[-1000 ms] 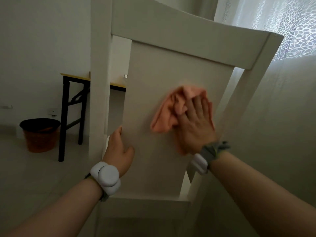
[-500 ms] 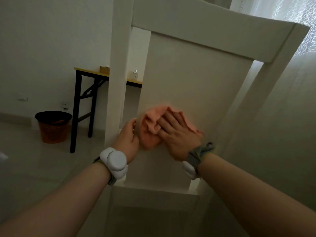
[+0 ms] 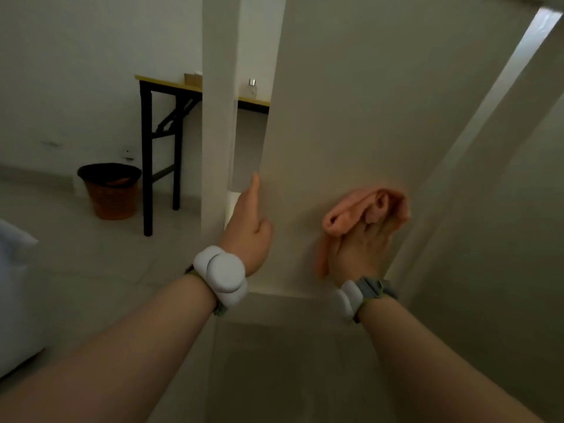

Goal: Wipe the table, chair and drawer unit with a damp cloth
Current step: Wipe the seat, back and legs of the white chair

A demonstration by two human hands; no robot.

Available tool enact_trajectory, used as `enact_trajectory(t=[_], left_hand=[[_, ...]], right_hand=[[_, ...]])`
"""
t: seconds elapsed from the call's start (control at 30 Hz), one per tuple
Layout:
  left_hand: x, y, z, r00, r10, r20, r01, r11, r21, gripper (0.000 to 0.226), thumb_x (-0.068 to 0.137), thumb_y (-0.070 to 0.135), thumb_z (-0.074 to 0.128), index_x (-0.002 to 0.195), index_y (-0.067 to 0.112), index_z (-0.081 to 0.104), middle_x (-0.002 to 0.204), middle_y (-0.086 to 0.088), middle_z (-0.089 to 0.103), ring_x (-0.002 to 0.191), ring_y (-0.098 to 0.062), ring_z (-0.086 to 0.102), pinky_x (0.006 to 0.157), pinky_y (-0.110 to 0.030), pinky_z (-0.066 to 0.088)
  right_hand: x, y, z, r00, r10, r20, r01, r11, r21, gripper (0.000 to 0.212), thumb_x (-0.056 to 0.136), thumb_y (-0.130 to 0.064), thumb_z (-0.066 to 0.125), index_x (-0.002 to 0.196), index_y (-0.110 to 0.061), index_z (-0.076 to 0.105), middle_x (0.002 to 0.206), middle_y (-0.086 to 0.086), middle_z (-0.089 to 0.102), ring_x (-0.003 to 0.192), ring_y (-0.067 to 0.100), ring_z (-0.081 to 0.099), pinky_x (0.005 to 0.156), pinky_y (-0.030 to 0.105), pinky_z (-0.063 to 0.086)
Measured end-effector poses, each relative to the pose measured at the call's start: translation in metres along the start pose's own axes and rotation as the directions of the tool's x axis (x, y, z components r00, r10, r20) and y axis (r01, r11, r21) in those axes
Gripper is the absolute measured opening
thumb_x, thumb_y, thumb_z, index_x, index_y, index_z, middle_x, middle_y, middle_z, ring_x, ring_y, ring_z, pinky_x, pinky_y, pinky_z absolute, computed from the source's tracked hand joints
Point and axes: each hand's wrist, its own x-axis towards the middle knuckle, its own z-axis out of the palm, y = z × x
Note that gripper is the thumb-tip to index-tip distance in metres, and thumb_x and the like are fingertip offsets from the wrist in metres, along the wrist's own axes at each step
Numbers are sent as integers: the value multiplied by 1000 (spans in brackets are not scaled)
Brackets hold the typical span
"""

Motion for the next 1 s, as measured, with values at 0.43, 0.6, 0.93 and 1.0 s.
enact_trajectory(t=[0.43, 0.6, 0.93, 1.0], left_hand=[[-77, -77, 25, 988, -151, 9, 150, 985, 88, 63, 92, 3, 43, 148, 17, 17, 152, 1, 26, 138, -13, 28, 114, -35, 28], [-100, -98, 20, 981, -124, -148, 150, 973, 175, 47, 87, 2, 49, 131, 17, 49, 118, 6, 55, 98, -5, 52, 85, -22, 41], [-116, -124, 18, 946, -165, -280, 212, 966, 148, 21, 85, 8, 55, 105, 14, 56, 100, 4, 48, 85, -12, 56, 74, -24, 46], [-117, -124, 21, 948, -164, -274, 214, 963, 166, 20, 87, 12, 56, 107, 14, 57, 100, 5, 49, 87, -13, 56, 77, -27, 47]], right_hand=[[-82, 66, 38, 939, -108, 327, 122, 992, -24, 72, 86, -43, 18, 147, -5, 19, 154, 22, 15, 143, 43, 10, 110, 53, 27], [-123, 31, 62, 884, -261, 387, 275, 961, 20, 64, 82, -12, 60, 141, -3, 37, 150, 22, 28, 139, 44, 24, 111, 55, 27], [-154, -62, 109, 789, -501, 355, 527, 849, 26, 69, 72, -14, 44, 140, -5, 39, 144, 21, 41, 134, 42, 36, 111, 55, 14], [-156, -53, 115, 755, -557, 346, 597, 802, -11, 62, 75, -16, 41, 137, -7, 44, 140, 19, 47, 129, 41, 44, 107, 57, 22]])
